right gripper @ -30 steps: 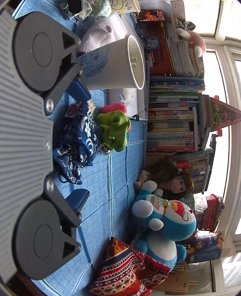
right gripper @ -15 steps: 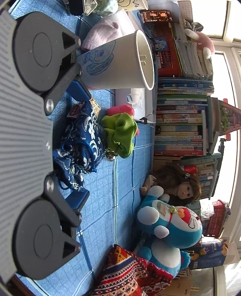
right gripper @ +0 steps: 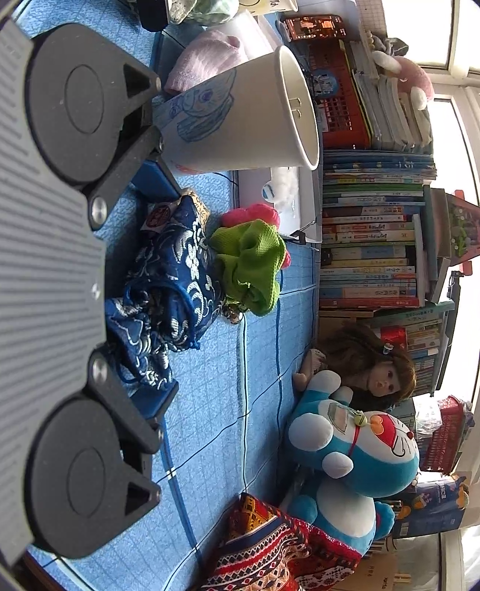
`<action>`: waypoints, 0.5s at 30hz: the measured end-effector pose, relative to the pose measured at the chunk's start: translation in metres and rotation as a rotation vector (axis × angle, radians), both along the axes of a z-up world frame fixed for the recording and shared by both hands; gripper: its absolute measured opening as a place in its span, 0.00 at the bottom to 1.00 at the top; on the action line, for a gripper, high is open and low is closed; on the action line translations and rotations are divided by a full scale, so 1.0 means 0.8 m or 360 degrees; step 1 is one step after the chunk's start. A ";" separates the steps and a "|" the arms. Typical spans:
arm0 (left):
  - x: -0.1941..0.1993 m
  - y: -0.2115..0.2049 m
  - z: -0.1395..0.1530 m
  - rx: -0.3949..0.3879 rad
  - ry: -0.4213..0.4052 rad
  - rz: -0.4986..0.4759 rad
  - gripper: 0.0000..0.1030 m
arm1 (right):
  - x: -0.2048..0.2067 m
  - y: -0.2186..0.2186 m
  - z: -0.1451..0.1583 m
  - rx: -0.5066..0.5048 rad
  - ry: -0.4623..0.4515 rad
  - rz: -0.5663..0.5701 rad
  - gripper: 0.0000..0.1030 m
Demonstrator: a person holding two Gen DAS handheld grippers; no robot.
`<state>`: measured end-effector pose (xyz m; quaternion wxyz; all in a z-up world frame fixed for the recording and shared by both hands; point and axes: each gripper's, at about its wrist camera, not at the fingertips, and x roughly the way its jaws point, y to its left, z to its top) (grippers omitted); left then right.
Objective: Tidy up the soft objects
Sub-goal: 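Grasp the green checked sock with the left gripper while the right gripper grasps the blue floral pouch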
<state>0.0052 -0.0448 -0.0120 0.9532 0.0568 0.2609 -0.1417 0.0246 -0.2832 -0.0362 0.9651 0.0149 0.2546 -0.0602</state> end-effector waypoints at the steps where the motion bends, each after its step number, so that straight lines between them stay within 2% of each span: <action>1: 0.000 -0.001 0.000 0.0008 -0.0004 -0.0001 0.62 | 0.001 0.000 0.000 0.0000 0.0005 0.0001 1.00; 7: -0.009 -0.002 0.007 0.0035 -0.0032 0.0003 0.54 | 0.000 0.001 0.001 0.0008 0.0019 -0.0010 1.00; 9: -0.014 0.000 0.013 0.0023 -0.0046 0.0002 0.53 | -0.004 0.000 0.003 0.0027 0.0007 -0.0019 0.91; 15: -0.029 0.006 0.034 0.0005 -0.0115 -0.0014 0.53 | -0.019 -0.003 0.015 0.0078 -0.0033 0.0010 0.82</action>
